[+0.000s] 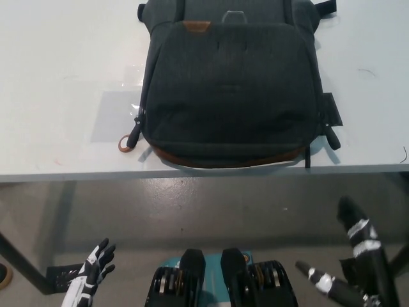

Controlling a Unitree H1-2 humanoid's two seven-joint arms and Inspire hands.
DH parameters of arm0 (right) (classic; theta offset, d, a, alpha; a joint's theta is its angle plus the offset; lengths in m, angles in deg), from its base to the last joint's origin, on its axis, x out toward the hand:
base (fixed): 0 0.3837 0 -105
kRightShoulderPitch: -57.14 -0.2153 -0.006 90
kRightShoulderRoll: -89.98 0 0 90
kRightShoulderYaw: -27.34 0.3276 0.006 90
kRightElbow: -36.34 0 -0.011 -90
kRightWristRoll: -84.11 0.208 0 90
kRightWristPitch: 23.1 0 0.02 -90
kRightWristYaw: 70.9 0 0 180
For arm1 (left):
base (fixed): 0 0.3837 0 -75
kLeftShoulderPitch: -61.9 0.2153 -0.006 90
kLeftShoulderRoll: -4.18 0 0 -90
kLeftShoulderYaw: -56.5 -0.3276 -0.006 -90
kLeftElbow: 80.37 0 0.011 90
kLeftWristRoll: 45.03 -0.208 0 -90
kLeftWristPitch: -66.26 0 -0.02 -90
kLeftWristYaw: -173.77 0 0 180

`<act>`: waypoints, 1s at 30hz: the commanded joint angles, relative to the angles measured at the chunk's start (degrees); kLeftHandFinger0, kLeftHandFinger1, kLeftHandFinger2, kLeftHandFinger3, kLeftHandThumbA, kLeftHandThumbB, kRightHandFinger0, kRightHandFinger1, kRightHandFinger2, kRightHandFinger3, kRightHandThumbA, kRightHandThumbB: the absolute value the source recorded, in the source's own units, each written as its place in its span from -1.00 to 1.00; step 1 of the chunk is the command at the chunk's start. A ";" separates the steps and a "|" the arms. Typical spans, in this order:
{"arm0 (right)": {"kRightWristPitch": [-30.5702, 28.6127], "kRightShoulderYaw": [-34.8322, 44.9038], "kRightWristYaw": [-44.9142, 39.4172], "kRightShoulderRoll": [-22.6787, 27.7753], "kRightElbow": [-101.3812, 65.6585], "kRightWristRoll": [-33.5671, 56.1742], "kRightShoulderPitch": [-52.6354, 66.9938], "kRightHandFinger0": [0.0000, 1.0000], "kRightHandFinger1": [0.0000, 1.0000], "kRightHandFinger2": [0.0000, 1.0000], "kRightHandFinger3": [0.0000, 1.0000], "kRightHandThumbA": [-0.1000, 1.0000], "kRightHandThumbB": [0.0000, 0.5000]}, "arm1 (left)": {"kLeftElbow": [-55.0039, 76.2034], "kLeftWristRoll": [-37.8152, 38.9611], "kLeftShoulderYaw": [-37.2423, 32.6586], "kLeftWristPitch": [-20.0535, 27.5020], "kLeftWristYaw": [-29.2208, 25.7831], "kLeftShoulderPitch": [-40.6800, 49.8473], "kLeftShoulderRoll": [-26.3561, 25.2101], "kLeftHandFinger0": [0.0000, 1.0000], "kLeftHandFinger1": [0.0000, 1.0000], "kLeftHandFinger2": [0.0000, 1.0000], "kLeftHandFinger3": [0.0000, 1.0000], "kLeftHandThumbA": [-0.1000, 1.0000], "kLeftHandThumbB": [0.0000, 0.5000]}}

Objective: A bag is kept in the middle of the table with its flap loosely closed and the robot uses its right hand to adjust it and opens it

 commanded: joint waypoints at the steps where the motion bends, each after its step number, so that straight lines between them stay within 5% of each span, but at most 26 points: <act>1: 2.07 1.74 -0.29 1.78 -5.76 0.42 -4.73 1.00 1.00 1.00 1.00 0.94 -0.10 | 2.65 0.89 -0.49 1.89 1.10 0.68 -0.30 1.00 1.00 1.00 1.00 1.00 -0.95; 10: 19.68 3.09 -5.73 11.50 -7.22 6.24 -23.87 1.00 1.00 1.00 1.00 1.00 0.36 | 1.38 0.23 -0.51 2.57 1.16 0.85 -0.41 1.00 1.00 1.00 1.00 1.00 -0.93; 15: 27.78 2.65 -7.71 13.27 -3.71 9.72 -34.09 1.00 1.00 1.00 1.00 1.00 0.21 | 1.01 0.23 -0.11 2.90 0.98 1.49 -0.37 1.00 1.00 1.00 1.00 1.00 -0.88; 18: 32.41 2.63 -8.70 13.40 0.95 10.65 -40.52 1.00 1.00 1.00 1.00 1.00 0.35 | 0.99 0.11 -0.15 2.86 0.87 1.88 -0.15 1.00 1.00 1.00 1.00 1.00 -0.88; 23: 34.10 1.52 -10.47 13.08 11.49 9.18 -49.60 1.00 1.00 1.00 1.00 1.00 0.47 | 0.33 -1.15 -0.30 3.25 0.64 1.82 -0.11 1.00 1.00 1.00 1.00 1.00 -0.88; 30: 33.85 1.38 -15.20 12.95 27.87 10.94 -60.09 1.00 1.00 1.00 1.00 1.00 0.22 | 0.46 -1.28 -0.73 3.05 0.89 2.34 0.16 1.00 1.00 1.00 1.00 1.00 -0.90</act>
